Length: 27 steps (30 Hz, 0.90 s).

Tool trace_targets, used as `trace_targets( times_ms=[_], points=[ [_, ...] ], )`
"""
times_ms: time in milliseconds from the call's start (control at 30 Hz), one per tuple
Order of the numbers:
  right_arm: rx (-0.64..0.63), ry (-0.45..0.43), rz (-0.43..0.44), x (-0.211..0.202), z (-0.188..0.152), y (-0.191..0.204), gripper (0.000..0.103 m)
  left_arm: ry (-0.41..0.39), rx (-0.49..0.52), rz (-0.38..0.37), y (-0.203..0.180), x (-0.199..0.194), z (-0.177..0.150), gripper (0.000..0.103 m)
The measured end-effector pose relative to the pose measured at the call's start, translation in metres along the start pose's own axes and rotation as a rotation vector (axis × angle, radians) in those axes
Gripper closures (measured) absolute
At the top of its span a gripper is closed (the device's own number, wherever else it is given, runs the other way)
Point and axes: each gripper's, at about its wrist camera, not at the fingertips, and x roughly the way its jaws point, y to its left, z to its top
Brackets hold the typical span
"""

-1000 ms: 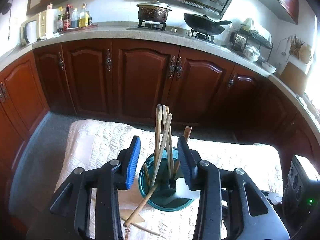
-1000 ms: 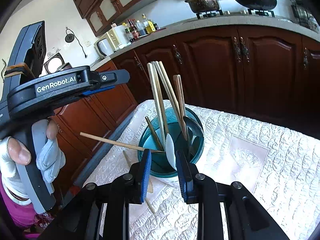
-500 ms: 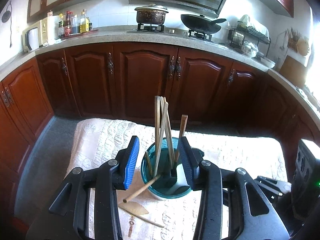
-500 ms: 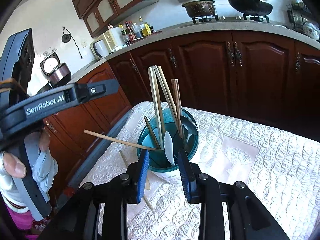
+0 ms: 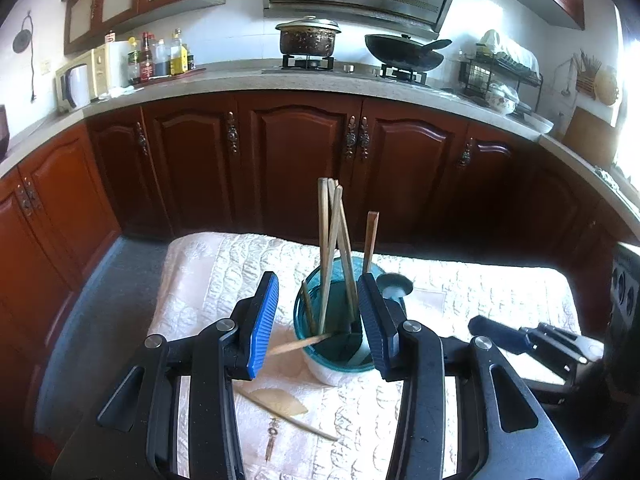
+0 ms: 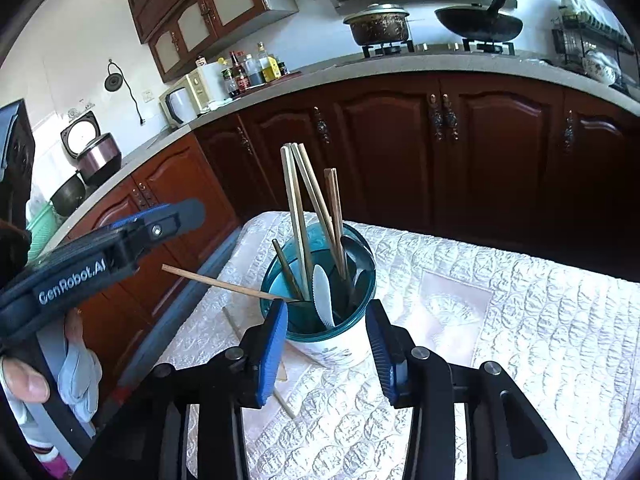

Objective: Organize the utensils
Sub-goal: 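Withdraw both open tools away from the holder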

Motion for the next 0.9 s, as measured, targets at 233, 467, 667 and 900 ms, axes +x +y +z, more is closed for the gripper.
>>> trace_targets(
  times_ms=[233, 467, 667, 900],
  points=[
    [0.001, -0.007, -0.031, 0.001, 0.002, 0.009, 0.057, 0.006, -0.003, 0.027, 0.006, -0.006, -0.016, 0.063],
    [-0.010, -0.019, -0.067, 0.001, 0.003, 0.017, 0.054, 0.000, -0.020, 0.055, 0.013, -0.014, -0.028, 0.063],
    [-0.017, -0.028, -0.088, -0.001, 0.002, 0.024, 0.053, -0.007, -0.019, 0.061, 0.010, -0.017, -0.034, 0.063],
    [-0.045, -0.057, -0.134, -0.006, 0.002, 0.033, 0.047, -0.012, -0.013, 0.062, 0.004, -0.016, -0.038, 0.063]
  ],
)
